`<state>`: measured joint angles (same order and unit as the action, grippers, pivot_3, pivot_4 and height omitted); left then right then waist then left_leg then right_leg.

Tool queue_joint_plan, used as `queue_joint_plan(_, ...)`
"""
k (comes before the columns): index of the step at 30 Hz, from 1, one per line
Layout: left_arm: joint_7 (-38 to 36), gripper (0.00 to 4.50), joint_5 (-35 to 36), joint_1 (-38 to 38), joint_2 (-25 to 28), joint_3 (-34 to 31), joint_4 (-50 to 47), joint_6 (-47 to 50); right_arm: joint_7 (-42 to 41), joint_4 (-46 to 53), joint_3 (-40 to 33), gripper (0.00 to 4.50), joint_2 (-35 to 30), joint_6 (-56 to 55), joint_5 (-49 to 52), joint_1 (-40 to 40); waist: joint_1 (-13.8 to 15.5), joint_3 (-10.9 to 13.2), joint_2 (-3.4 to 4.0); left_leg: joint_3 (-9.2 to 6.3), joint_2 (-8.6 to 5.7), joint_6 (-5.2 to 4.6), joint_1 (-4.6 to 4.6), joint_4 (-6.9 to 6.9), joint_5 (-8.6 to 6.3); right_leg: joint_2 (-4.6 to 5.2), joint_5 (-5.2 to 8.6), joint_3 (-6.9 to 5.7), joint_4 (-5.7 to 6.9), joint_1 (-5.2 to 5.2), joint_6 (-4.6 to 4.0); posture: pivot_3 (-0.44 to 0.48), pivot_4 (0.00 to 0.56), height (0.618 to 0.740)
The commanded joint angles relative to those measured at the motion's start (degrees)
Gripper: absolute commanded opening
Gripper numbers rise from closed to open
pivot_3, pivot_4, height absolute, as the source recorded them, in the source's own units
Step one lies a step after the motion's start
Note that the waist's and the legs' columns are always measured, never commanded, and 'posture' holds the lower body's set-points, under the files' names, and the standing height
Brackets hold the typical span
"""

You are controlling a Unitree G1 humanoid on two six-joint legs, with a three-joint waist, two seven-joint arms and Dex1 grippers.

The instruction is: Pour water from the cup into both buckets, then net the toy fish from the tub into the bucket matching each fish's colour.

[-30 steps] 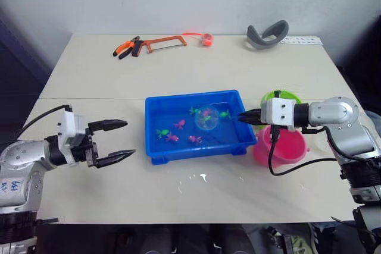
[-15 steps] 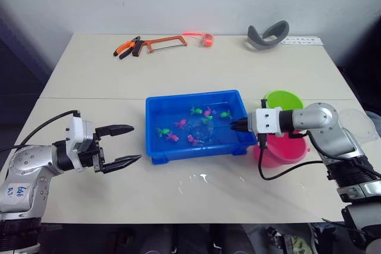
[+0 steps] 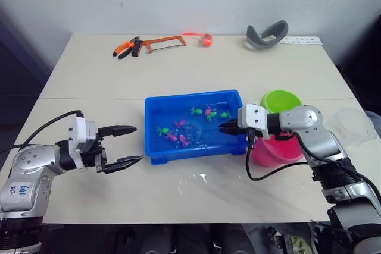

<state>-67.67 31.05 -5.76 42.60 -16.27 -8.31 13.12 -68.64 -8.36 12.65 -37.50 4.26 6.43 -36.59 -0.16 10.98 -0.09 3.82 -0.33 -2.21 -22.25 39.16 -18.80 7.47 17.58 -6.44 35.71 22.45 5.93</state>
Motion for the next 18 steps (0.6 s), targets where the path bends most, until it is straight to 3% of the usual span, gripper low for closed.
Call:
queue_joint_plan(1,0.07,4.42,1.13,0.19,0.65,-0.68,-1.57,-0.21,-1.86,3.75,-3.43,0.0,-1.24,5.98,5.3,0.9,0.08,0.0,0.0,-0.01,0.0,0.0,0.0,0.0,0.0,0.0,0.0,0.0,0.0,0.0,0.0,0.0,0.15,0.74)
queue_joint_plan(6,0.31,4.42,1.01,0.24,0.49,-0.71,-1.38,-0.41,-2.68,5.96,-5.54,0.0,-1.76,12.31,9.89,1.82,0.0,0.0,0.0,-0.02,0.0,0.0,0.0,0.0,-0.01,0.0,0.0,0.0,-0.01,0.0,0.0,0.0,0.15,0.74)
queue_joint_plan(18,-0.17,4.42,0.23,0.1,0.93,-1.25,0.54,-2.07,-1.65,0.97,-2.49,0.0,-2.36,-2.9,0.71,0.07,-0.08,0.0,0.0,0.02,0.0,0.01,0.0,-0.01,-0.01,-0.02,0.0,-0.03,-0.01,0.01,0.0,0.0,0.15,0.74)
